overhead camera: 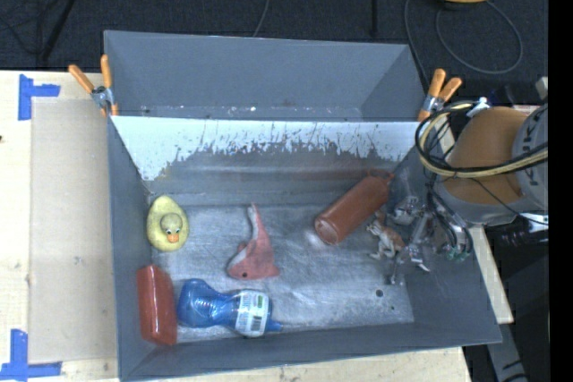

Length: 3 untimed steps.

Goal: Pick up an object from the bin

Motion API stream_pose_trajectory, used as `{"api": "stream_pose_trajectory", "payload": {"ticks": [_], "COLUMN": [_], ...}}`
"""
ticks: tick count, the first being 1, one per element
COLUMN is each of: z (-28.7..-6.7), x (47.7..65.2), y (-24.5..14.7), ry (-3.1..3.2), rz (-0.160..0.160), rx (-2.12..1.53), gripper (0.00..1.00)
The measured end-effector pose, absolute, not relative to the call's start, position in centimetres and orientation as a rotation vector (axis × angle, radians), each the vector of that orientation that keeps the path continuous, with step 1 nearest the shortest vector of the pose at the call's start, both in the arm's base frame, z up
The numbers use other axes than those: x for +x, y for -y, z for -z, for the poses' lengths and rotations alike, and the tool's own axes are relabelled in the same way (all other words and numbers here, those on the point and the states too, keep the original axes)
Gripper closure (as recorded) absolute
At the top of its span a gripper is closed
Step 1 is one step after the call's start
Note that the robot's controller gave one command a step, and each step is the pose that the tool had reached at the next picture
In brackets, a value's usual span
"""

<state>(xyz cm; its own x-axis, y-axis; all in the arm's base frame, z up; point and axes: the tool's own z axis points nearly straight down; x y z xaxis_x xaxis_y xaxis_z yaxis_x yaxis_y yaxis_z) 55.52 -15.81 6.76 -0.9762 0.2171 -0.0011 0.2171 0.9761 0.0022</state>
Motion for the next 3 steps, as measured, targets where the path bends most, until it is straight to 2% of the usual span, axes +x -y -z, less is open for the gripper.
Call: {"api": "stream_pose_trajectory", "payload": {"ticks": [1, 2, 3], "z": [-7.2, -7.24, -7.38], "x": [55.27, 54.5, 54.36], "y": [15.57, 14.9, 14.62], "ry": [-3.125, -3.049, -3.128], "rz": [0.001, -0.014, -0.004], "rx": [0.252, 0.712, 0.137], "gripper": [0.0, 0.0, 1.0]}}
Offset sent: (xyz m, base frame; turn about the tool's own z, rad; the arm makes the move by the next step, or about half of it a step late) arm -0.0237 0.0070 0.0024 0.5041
